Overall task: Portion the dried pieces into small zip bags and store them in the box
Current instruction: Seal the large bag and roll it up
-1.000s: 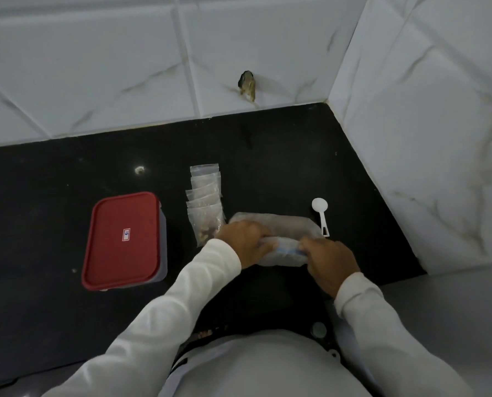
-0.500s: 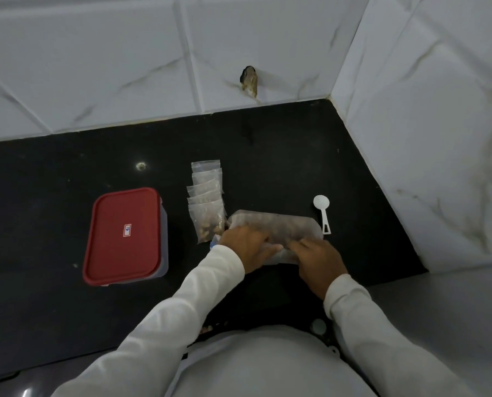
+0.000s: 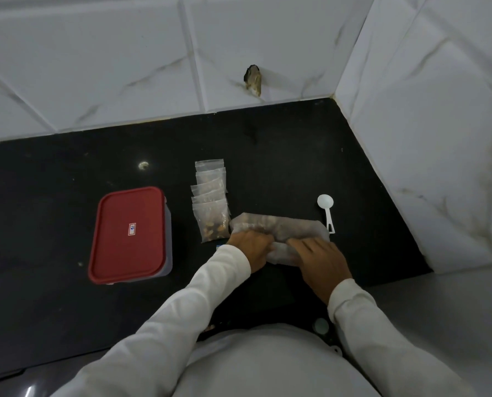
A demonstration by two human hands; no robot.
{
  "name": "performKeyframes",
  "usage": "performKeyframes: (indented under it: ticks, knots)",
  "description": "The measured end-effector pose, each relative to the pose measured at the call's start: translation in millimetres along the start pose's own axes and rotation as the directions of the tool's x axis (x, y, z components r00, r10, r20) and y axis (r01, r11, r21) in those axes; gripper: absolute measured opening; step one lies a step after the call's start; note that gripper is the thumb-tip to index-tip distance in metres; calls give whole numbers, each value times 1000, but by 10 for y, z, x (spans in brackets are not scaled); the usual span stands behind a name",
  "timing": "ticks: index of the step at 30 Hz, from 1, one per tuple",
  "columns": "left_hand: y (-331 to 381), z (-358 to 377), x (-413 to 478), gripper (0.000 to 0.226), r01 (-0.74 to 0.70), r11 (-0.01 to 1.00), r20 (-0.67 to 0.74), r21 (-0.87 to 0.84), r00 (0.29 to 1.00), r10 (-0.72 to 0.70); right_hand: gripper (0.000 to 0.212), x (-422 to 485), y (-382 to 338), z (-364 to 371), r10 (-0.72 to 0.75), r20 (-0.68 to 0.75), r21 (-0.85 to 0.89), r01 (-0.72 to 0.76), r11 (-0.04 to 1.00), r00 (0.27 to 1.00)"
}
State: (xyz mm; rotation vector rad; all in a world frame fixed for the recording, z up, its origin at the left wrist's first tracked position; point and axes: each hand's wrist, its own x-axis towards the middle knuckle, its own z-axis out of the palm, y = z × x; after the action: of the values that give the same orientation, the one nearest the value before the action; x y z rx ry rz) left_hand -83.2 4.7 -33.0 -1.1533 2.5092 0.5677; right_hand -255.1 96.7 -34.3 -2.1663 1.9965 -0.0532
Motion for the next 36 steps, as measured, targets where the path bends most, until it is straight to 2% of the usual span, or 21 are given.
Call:
performKeyframes:
  ticks: [1, 3, 5, 8, 11, 13, 15, 18, 21, 24, 25, 27, 29, 32, 33, 36]
  knots:
    - [-3, 2, 15, 28, 0, 1000, 11, -19, 1000, 0, 44, 34, 38, 21, 1, 26, -6, -1, 1000, 1000]
    - [-15, 15, 21, 29, -6, 999, 16, -53, 1000, 7, 50, 107, 80, 32, -37, 168, 47, 30, 998, 985]
    - [-39, 47, -1, 31, -27, 998, -36, -55, 999, 25, 44, 167, 119, 113, -76, 179, 116, 56, 992, 981]
    - [-76, 148, -19, 32, -101, 993, -146, -53, 985, 92, 30, 208, 75, 158, -57, 198, 53, 47, 997, 979]
    - [-101, 193, 29, 32, -84, 996, -101, -26, 992, 81, 31, 287, 34, 176, -30, 232, 30, 24, 999, 972]
    - [-100, 189, 58, 30, -37, 993, -72, -114, 997, 29, 34, 293, 43, 169, -30, 241, -7, 33, 999, 970]
    - [-107, 193, 87, 27, 15, 972, -35, -235, 999, -24, 39, 203, 58, 156, -87, 183, 4, 88, 996, 979]
    - [-126, 190, 110, 26, 114, 920, 42, -375, 993, -106, 41, 12, 45, 152, -121, -32, 12, 122, 992, 992]
    - [-108, 152, 103, 29, 143, 904, 72, -402, 990, -124, 43, 7, 64, 218, -173, -37, -37, 171, 985, 984]
    - [-71, 105, 76, 33, 93, 958, 24, -272, 996, -89, 44, 87, 57, 217, -130, 19, -8, 130, 991, 991]
    - [-50, 112, 51, 34, 48, 979, -24, -200, 998, -54, 41, 100, 47, 204, -102, 12, -4, 102, 995, 995]
    - [-38, 190, -26, 36, -68, 993, -233, -101, 971, 43, 38, 123, 29, 202, -61, -29, 21, 61, 998, 998]
    - [-67, 286, -108, 36, -135, 991, -292, 0, 948, 129, 37, 159, 4, 177, -23, -22, 25, 24, 999, 999]
    - [-121, 374, -87, 28, -151, 980, -324, 128, 928, 185, 28, 239, -41, 97, 36, 53, -33, -34, 999, 998]
    - [-114, 345, -78, 29, -155, 981, -289, 115, 940, 182, 27, 236, -43, 115, 34, 45, -36, -32, 999, 998]
    - [-48, 240, -53, 37, -57, 991, -211, 124, 974, 83, 36, 131, -14, 220, 45, 33, -86, -43, 995, 998]
